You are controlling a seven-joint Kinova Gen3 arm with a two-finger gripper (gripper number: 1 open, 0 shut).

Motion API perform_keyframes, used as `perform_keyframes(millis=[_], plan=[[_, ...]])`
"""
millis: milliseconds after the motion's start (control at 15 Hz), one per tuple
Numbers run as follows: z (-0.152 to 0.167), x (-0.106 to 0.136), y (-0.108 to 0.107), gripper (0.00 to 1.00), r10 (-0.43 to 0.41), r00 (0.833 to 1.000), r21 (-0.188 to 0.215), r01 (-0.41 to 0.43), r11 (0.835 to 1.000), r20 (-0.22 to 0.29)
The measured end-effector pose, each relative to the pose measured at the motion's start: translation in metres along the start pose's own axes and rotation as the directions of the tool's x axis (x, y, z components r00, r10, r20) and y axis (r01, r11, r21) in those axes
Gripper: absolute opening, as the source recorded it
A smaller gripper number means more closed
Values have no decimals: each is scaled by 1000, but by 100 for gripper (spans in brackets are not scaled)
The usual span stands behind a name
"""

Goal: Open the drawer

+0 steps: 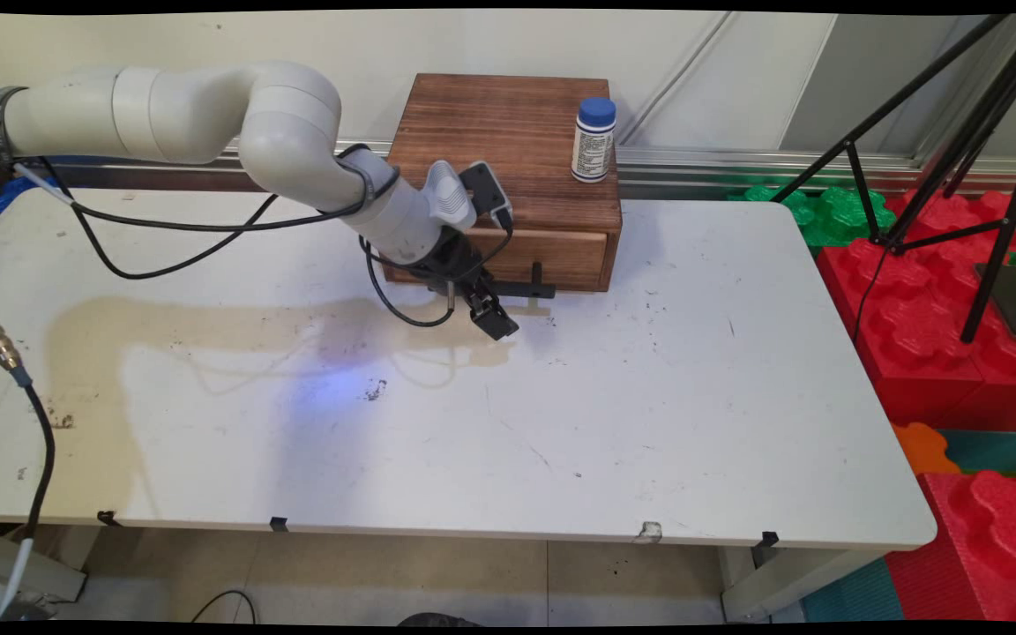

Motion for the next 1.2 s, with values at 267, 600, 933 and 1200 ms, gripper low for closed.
perform_keyframes(millis=[267, 600, 933, 1200], plan=[[1, -4, 5, 100, 11, 1000, -22, -10, 1000, 15], [-2, -9, 14, 100, 24, 999, -39, -23, 999, 27], [-9, -15, 26, 100, 36, 999, -54, -34, 998, 36], [-14, -19, 35, 100, 41, 998, -63, -39, 997, 39]])
